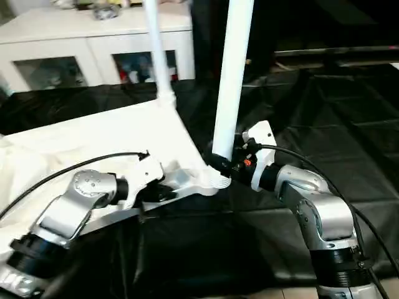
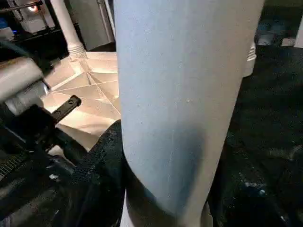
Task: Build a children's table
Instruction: Insert table leg to table base
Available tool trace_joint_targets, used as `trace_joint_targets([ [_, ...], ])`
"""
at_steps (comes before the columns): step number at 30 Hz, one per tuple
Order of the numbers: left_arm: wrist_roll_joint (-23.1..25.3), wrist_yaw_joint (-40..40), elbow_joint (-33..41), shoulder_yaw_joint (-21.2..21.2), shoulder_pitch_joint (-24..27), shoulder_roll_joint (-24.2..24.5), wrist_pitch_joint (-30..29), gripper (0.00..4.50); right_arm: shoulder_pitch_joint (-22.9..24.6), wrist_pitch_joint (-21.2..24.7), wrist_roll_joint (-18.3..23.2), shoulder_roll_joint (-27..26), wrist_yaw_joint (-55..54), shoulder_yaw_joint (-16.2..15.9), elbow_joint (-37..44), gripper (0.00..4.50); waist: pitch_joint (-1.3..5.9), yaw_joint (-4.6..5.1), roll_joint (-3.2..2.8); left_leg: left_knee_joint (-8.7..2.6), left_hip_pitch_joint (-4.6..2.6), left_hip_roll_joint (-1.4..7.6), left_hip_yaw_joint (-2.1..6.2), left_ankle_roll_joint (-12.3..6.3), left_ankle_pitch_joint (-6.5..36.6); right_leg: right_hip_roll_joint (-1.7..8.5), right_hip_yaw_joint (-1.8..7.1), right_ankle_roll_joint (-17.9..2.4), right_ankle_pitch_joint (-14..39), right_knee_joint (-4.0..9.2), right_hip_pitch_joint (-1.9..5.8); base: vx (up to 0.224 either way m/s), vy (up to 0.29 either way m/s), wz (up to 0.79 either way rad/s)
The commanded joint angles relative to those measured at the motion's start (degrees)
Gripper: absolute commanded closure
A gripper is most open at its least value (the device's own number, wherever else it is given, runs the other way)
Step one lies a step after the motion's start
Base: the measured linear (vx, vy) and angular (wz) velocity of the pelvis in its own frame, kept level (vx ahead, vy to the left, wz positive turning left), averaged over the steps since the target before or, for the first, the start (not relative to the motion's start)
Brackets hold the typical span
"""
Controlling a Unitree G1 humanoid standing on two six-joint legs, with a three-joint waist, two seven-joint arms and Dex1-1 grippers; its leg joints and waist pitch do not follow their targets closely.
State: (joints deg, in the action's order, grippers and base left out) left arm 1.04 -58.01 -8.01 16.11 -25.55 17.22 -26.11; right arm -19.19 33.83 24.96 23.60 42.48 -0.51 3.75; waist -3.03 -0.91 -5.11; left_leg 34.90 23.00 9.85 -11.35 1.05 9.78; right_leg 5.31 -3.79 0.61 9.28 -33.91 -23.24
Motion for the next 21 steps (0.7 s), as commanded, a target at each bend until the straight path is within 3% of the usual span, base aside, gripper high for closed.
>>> trace_joint_targets([
  [1,-1.16,-0.86,-2.65,-1.13,-1.64,0.74,2.49,3.91,-0.93,-0.79,-0.17,-0.21,-0.10,-0.28,-0.03,2.62,4.14,-0.20,1.11,-4.41,-1.45,2.71,1.84,-1.98,16.24,2.94,2.08,-10.83,20.04,4.63,1.97,0.000,0.000,0.00],
  [5,-0.14,-0.86,-6.84,-0.85,-2.99,1.73,5.56,3.88,-0.83,-0.78,-0.23,-0.34,-0.13,-0.38,0.12,2.62,4.14,-0.35,1.22,-4.33,-1.28,2.57,1.79,-2.46,15.12,2.99,2.07,-10.34,19.58,4.53,2.26,0.000,0.000,0.00],
  [9,0.95,-1.90,-9.49,0.12,-3.67,3.47,7.68,3.88,-0.82,-0.88,-0.41,-0.20,0.02,-0.59,0.16,2.62,4.17,-0.28,0.96,-4.47,-1.59,2.75,1.86,-1.97,15.84,2.93,2.08,-10.34,20.08,4.53,2.12,0.000,0.000,0.00],
  [13,-1.07,-3.65,-9.47,0.22,-3.34,4.09,7.20,3.88,-0.88,-0.97,-0.50,-0.04,0.16,-0.54,0.06,2.62,4.02,-0.32,0.96,-4.58,-1.84,2.83,1.83,-1.13,17.36,3.00,2.14,-10.56,21.18,4.52,1.97,0.000,0.000,0.00],
  [15,-2.48,-4.04,-9.30,-0.40,-3.14,3.60,6.09,3.55,-0.95,-0.98,-0.66,-0.07,0.14,-0.57,-0.06,2.62,4.03,-0.37,1.00,-4.57,-1.86,2.85,1.78,-0.88,17.63,3.00,2.16,-10.74,21.22,4.50,1.92,0.000,0.000,0.00],
  [21,-3.04,-3.72,-10.37,-0.52,-3.15,2.91,7.57,3.36,-1.15,-0.98,-0.91,-0.13,0.26,-0.76,-0.23,2.62,4.01,-0.74,1.18,-4.49,-1.79,2.78,1.74,-1.12,16.85,3.09,2.21,-10.14,22.16,4.63,1.97,0.000,0.000,0.00],
])
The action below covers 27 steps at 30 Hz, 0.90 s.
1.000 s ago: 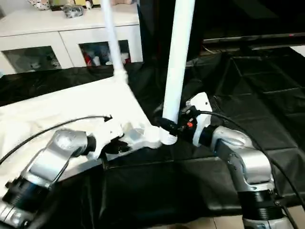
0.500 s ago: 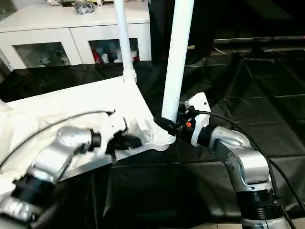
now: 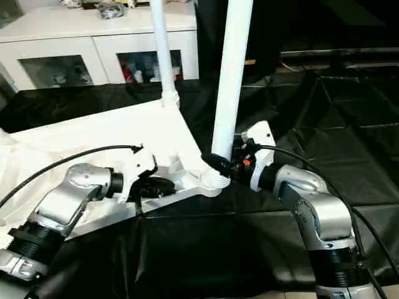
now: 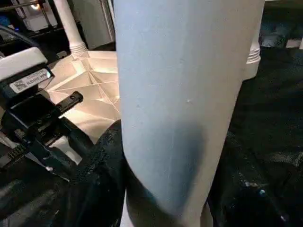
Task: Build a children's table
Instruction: Insert table leg to table base
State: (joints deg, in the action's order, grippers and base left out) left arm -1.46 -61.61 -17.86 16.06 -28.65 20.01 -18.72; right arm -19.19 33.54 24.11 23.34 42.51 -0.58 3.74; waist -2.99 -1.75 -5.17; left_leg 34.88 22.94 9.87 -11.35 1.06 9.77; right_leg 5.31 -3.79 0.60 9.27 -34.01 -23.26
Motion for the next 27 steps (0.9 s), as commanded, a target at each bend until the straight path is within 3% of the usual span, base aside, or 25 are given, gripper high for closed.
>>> trace_joint_targets([
  [1,-0.54,-0.12,-0.53,-0.47,-0.05,0.12,0.17,3.36,-1.15,-0.69,-0.06,0.14,0.23,-0.69,-0.22,2.62,3.96,0.09,1.25,-4.47,-1.73,2.76,1.75,-1.13,16.86,3.09,2.20,-10.13,22.17,4.72,1.99,0.000,0.000,0.00],
  [9,0.43,0.02,-2.88,1.05,-0.49,0.26,1.16,3.33,-1.47,-1.04,-0.70,0.30,0.69,-1.11,-0.56,2.62,3.95,0.15,1.28,-4.40,-1.71,2.73,1.75,-1.36,16.58,3.07,2.19,-9.59,23.15,4.90,1.95,0.000,0.000,0.00],
  [17,0.05,0.40,-6.80,1.31,-0.35,-0.40,2.41,4.10,-2.04,-2.13,-1.97,0.09,0.47,-1.85,-1.68,2.62,4.09,0.17,1.27,-4.40,-1.68,2.77,1.74,-1.22,16.12,3.08,2.19,-10.33,21.26,4.63,2.01,0.000,0.000,0.00],
  [21,-0.29,0.24,-7.86,0.98,-0.96,-0.71,2.86,4.44,-3.64,-4.00,-3.92,-1.01,-1.63,-2.41,-4.47,2.62,3.91,0.26,1.39,-4.37,-1.81,2.70,1.68,-1.11,17.14,3.08,2.16,-9.88,23.82,4.96,1.81,0.000,0.000,0.00],
  [27,-1.13,-0.23,-8.86,0.49,-1.33,-1.28,4.06,4.50,-6.25,-6.43,-6.48,-3.06,-2.97,-4.10,-9.07,2.62,3.79,0.56,1.43,-4.43,-1.99,2.67,1.84,-0.35,19.06,3.10,2.09,-8.99,26.79,5.19,1.55,0.000,0.000,0.00],
])
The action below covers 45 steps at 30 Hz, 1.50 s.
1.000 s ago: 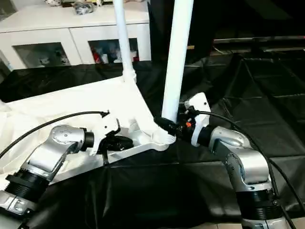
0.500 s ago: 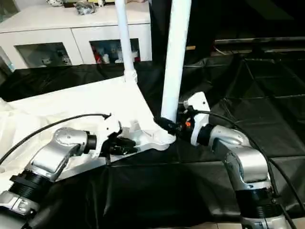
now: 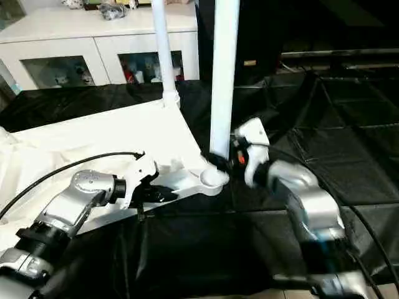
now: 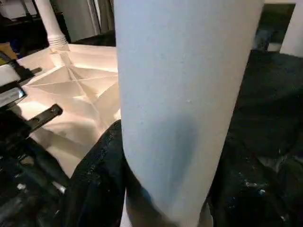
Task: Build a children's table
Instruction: Insert table leg to table base
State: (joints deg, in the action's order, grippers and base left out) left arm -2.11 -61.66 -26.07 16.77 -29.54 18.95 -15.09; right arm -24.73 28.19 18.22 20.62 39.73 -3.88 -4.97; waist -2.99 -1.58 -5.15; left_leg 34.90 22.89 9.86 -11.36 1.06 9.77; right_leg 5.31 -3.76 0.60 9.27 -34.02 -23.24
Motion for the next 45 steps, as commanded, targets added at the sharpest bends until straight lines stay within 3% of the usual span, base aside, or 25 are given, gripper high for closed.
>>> trace_joint_targets([
  [1,-0.60,-0.26,-0.53,-0.24,-0.34,-0.26,0.64,4.50,-1.09,-1.38,-0.80,-0.60,-0.16,-1.00,-1.08,2.62,3.77,0.40,1.39,-4.49,-1.90,2.70,1.85,-0.38,19.00,3.10,2.08,-8.92,26.63,5.21,1.62,0.000,0.000,0.00],
  [5,-1.39,-0.50,0.16,-0.72,0.49,-0.36,1.80,4.50,-1.99,-1.28,-0.76,-0.86,0.43,-1.61,-2.64,2.62,3.88,0.26,1.58,-4.46,-1.80,2.78,1.76,-0.89,17.61,3.13,2.21,-9.51,24.67,5.00,1.72,0.000,0.000,0.00],
  [6,-1.66,-0.57,0.39,-0.91,0.83,-0.39,2.14,4.50,-2.16,-0.81,-0.48,-0.96,0.99,-1.70,-2.90,2.62,3.93,0.27,1.98,-4.48,-1.69,2.80,1.69,-1.11,17.01,3.09,2.24,-9.65,23.91,4.91,1.82,0.000,0.000,0.00],
  [8,-1.87,-0.67,0.50,-1.06,1.06,-0.43,2.48,4.50,-2.30,-0.56,-0.37,-1.04,1.49,-1.79,-3.15,2.62,3.97,0.11,1.86,-4.40,-1.65,2.82,1.67,-1.56,16.04,3.16,2.29,-9.97,22.96,4.71,1.86,0.000,0.000,0.00],
  [11,-2.52,-0.84,0.98,-1.49,2.19,-0.52,3.53,4.50,-2.18,-0.91,-1.34,-0.75,2.81,-2.95,-3.84,2.62,3.90,0.13,2.19,-4.33,-1.52,2.82,1.57,-1.99,15.61,3.20,2.30,-9.89,23.61,4.75,1.89,0.000,0.000,0.00],
  [25,-2.77,-0.65,0.20,-2.36,2.50,-1.14,5.05,4.50,-4.07,-3.76,-1.85,-2.86,2.65,-2.42,-10.68,2.62,3.78,0.54,1.89,-4.39,-1.72,2.72,1.69,-1.25,17.50,3.18,2.20,-9.21,26.63,5.03,1.71,0.000,0.000,0.00],
  [31,-2.15,0.53,-0.61,-2.44,1.85,-1.30,5.17,4.50,-0.06,-3.23,1.48,-3.89,2.70,1.80,-10.61,2.62,3.66,1.06,1.81,-4.49,-1.83,2.75,1.79,-1.24,19.01,3.19,2.25,-8.63,28.19,5.39,1.57,0.000,0.000,0.00],
  [36,-2.01,0.29,-0.73,-2.40,1.76,-1.23,5.00,4.50,2.37,-3.22,3.09,-4.52,2.27,3.53,-10.17,2.62,3.86,0.89,1.84,-4.47,-1.71,2.79,1.69,-1.78,17.45,3.17,2.26,-9.42,26.03,5.10,1.70,0.000,0.000,0.00],
  [37,-1.97,0.13,-0.66,-2.27,1.80,-1.12,4.86,4.50,3.77,-3.79,3.69,-5.03,1.76,4.51,-9.84,2.62,3.80,0.75,1.27,-4.50,-1.85,2.80,1.63,-1.73,17.71,3.15,2.27,-9.26,26.29,5.35,1.55,0.000,0.000,0.00],
  [39,-1.92,0.12,-0.83,-2.16,1.75,-1.17,5.00,4.50,5.06,-4.45,3.90,-5.53,1.39,5.26,-9.85,2.62,3.93,0.63,1.48,-4.53,-1.70,2.76,1.67,-1.79,17.43,3.16,2.26,-9.33,25.62,5.14,1.74,0.000,0.000,0.00],
  [41,-1.85,0.12,-1.12,-2.05,1.58,-1.31,5.19,4.50,6.59,-5.16,3.77,-6.01,1.00,5.54,-9.90,2.62,3.86,0.45,1.41,-4.57,-1.81,2.82,1.64,-1.79,17.67,3.23,2.28,-9.17,26.26,5.29,1.61,0.000,0.000,0.00],
  [42,-1.80,0.10,-1.24,-2.02,1.45,-1.35,5.22,4.50,7.68,-5.66,3.16,-5.98,0.81,4.92,-9.51,2.62,3.85,0.35,0.72,-4.64,-1.83,2.75,1.80,-1.54,18.06,3.24,2.19,-9.03,26.79,5.15,1.71,0.000,0.000,0.00],
  [45,-1.59,0.11,-1.59,-1.99,1.12,-1.39,5.44,4.50,10.00,-6.90,1.13,-5.49,0.34,2.74,-7.95,2.62,3.86,0.30,1.04,-4.78,-1.91,2.73,1.76,-1.15,18.97,3.14,2.20,-8.41,27.41,5.39,1.69,0.000,0.000,0.00],
])
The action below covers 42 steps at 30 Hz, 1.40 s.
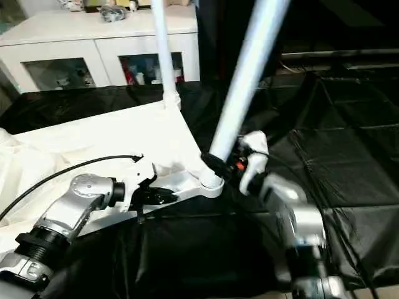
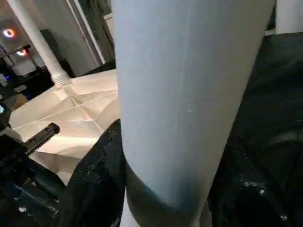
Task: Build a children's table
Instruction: Insert table leg to table base
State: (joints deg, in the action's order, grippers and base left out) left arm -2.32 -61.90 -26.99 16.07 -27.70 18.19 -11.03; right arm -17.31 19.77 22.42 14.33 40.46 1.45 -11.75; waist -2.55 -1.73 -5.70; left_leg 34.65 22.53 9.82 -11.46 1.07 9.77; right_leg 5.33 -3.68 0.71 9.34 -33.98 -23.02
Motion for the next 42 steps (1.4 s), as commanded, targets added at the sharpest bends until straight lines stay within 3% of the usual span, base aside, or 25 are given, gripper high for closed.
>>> trace_joint_targets([
  [1,-1.35,0.37,-0.73,-1.29,-0.78,-0.65,1.41,4.50,2.89,1.33,-3.37,0.90,-0.46,-2.92,-0.83,2.62,3.38,0.43,1.56,-4.58,-1.44,2.75,1.91,-1.13,18.98,3.13,2.08,-8.39,27.63,5.37,1.54,0.000,0.000,0.00],
  [2,-1.32,0.34,-0.80,-1.26,-0.86,-0.66,1.40,4.50,3.38,1.12,-3.87,1.04,-0.68,-3.48,-0.05,2.62,3.27,0.44,1.58,-4.58,-1.69,2.73,1.84,-1.01,19.68,3.11,2.10,-8.08,28.84,5.58,1.29,0.000,0.000,0.00],
  [3,-1.26,0.28,-0.85,-1.20,-0.94,-0.63,1.41,4.50,3.89,0.71,-5.15,1.39,-1.19,-4.74,1.42,2.62,3.21,0.41,1.06,-4.58,-1.81,2.69,1.93,-0.73,20.41,3.18,2.07,-7.65,30.34,5.67,1.29,0.000,0.000,0.00],
  [5,-1.25,0.18,-0.85,-1.16,-0.95,-0.57,1.44,4.50,3.91,0.45,-5.88,1.47,-1.47,-5.27,1.88,2.62,3.14,0.57,1.36,-4.67,-1.87,2.65,1.96,-0.40,21.28,3.09,2.04,-7.06,31.59,5.93,1.15,0.000,0.000,0.00],
  [8,-1.08,-0.03,-0.97,-0.93,-1.04,-0.40,1.63,4.50,3.36,0.00,-7.22,1.62,-1.63,-6.18,2.05,2.62,2.94,0.85,1.24,-4.74,-2.01,2.59,2.20,0.24,23.61,3.14,1.87,-6.11,34.66,6.24,1.01,0.000,0.000,0.00],
  [9,-0.87,-0.14,-1.12,-0.66,-1.12,-0.34,1.82,4.50,2.50,-0.24,-8.19,1.98,-1.22,-7.22,1.80,2.62,2.94,1.04,1.56,-4.73,-2.08,2.58,2.23,0.34,24.26,3.13,1.83,-5.76,35.43,6.38,0.93,0.000,0.000,0.00],
  [13,-0.59,-0.39,-1.36,-0.37,-1.15,-0.25,2.24,4.50,1.17,-0.19,-9.03,2.65,-0.10,-9.02,1.46,2.62,2.92,1.35,1.38,-4.77,-2.11,2.56,2.34,0.41,24.92,3.11,1.80,-5.74,35.49,6.38,0.87,0.000,0.000,0.00],
  [14,-0.39,-0.80,-1.36,-0.12,-1.22,-0.13,2.49,4.50,0.40,0.26,-9.15,3.47,1.48,-10.10,1.22,2.62,2.84,1.58,2.43,-4.73,-2.07,2.59,2.22,0.13,25.17,3.08,1.79,-5.67,36.02,6.62,0.77,0.000,0.000,0.00],
  [15,-0.28,-1.02,-1.37,0.03,-1.28,-0.04,2.63,4.50,0.11,0.54,-9.30,4.02,2.55,-10.71,1.00,2.62,2.84,1.42,1.82,-4.69,-2.18,2.61,2.35,0.03,24.85,3.27,1.88,-5.73,36.30,6.46,0.77,0.000,0.000,0.00],
  [16,-0.28,-1.02,-1.37,0.03,-1.28,-0.04,2.63,4.50,0.11,0.54,-9.30,4.02,2.55,-10.71,1.00,2.62,2.79,1.55,1.77,-4.71,-2.16,2.63,2.34,0.01,25.10,3.22,1.84,-5.63,36.52,6.53,0.71,0.000,0.000,0.00],
  [18,-0.05,-1.52,-1.32,0.44,-1.43,0.18,2.91,4.50,-0.25,0.56,-9.81,5.13,4.96,-11.76,0.38,2.62,2.88,1.66,2.72,-4.71,-2.00,2.66,2.30,-0.17,24.72,3.22,1.84,-5.63,36.19,6.48,0.85,0.000,0.000,0.00],
  [19,0.07,-2.18,-1.27,0.80,-1.61,0.48,3.18,4.50,-0.34,0.30,-9.89,5.96,6.95,-12.36,-0.22,2.62,2.82,1.55,2.21,-4.63,-2.24,2.67,2.24,-0.36,24.72,3.29,1.98,-5.76,36.48,6.62,0.55,0.000,0.000,0.00],
  [22,0.32,-3.59,-1.07,1.44,-2.03,1.14,3.79,4.50,-0.53,-0.91,-9.53,7.26,10.10,-12.85,-1.91,2.62,2.69,1.61,2.73,-4.83,-2.26,2.83,2.35,-0.01,25.95,3.30,1.96,-5.64,36.77,6.74,0.52,0.000,0.000,0.00],
  [27,0.05,-7.04,0.07,2.49,-2.37,2.07,4.07,4.50,-0.97,-2.24,-8.57,8.49,14.52,-13.43,-3.18,2.62,2.80,1.90,2.64,-5.38,-2.33,3.13,2.65,0.68,28.60,3.27,1.83,-6.95,33.48,6.38,0.81,0.000,0.000,0.00],
  [28,-0.23,-8.67,0.72,2.91,-2.35,2.45,4.05,4.50,-1.13,-2.47,-8.26,8.82,16.02,-13.63,-3.45,2.62,2.78,1.89,2.89,-5.41,-2.36,3.18,2.57,0.70,28.72,3.23,1.90,-7.12,33.20,6.42,0.77,0.000,0.000,0.00],
  [29,-0.31,-9.14,0.92,3.03,-2.33,2.55,4.04,4.50,-1.18,-2.52,-8.18,8.91,16.43,-13.69,-3.52,2.62,2.76,1.79,2.70,-5.50,-2.43,3.23,2.59,0.81,28.94,3.32,2.05,-7.66,32.65,6.30,0.76,0.000,0.000,0.00],
  [30,-0.45,-9.76,1.19,3.17,-2.31,2.69,3.94,4.50,-1.24,-2.64,-8.10,9.03,16.93,-13.77,-3.59,2.62,2.74,1.86,2.74,-5.55,-2.34,3.26,2.60,1.21,29.32,3.38,2.08,-8.05,32.14,6.28,0.83,0.000,0.000,0.00],
  [31,-0.73,-11.92,1.95,3.75,-2.57,3.38,3.63,4.50,-1.67,-3.73,-8.30,9.37,18.68,-13.98,-4.34,2.62,2.89,1.91,3.21,-5.59,-2.26,3.29,2.63,1.47,29.46,3.45,2.05,-8.31,31.78,6.20,1.00,0.000,0.000,0.00],
  [32,-0.72,-12.66,2.15,3.97,-2.76,3.66,3.53,4.50,-1.89,-4.17,-8.39,9.47,19.37,-14.03,-4.72,2.62,2.93,1.88,3.14,-5.56,-2.34,3.29,2.67,1.55,29.60,3.51,2.09,-8.48,31.65,6.09,0.96,0.000,0.000,0.00],
  [37,-0.30,-11.32,0.95,3.06,-4.35,3.76,3.76,4.50,-2.70,-5.31,-8.71,8.74,19.26,-13.53,-6.27,2.62,2.80,1.74,3.24,-5.59,-2.42,3.37,2.53,1.84,29.54,3.51,2.20,-9.86,30.19,5.99,0.95,0.000,0.000,0.00],
  [40,-0.57,-10.42,1.21,2.31,-4.46,3.51,3.12,4.50,-2.85,-5.73,-9.14,8.16,17.80,-13.17,-7.06,2.62,2.74,1.73,3.24,-5.58,-2.52,3.40,2.60,2.22,30.31,3.57,2.18,-9.84,30.99,6.02,0.87,0.000,0.000,0.00],
  [42,-0.46,-8.16,1.45,1.22,-4.84,2.99,1.54,4.50,-3.70,-6.73,-11.87,7.07,12.55,-12.81,-9.38,2.62,2.55,1.94,3.31,-5.60,-2.54,3.30,2.76,2.73,31.54,3.56,1.98,-9.24,33.03,6.19,0.77,0.000,0.000,0.00],
])
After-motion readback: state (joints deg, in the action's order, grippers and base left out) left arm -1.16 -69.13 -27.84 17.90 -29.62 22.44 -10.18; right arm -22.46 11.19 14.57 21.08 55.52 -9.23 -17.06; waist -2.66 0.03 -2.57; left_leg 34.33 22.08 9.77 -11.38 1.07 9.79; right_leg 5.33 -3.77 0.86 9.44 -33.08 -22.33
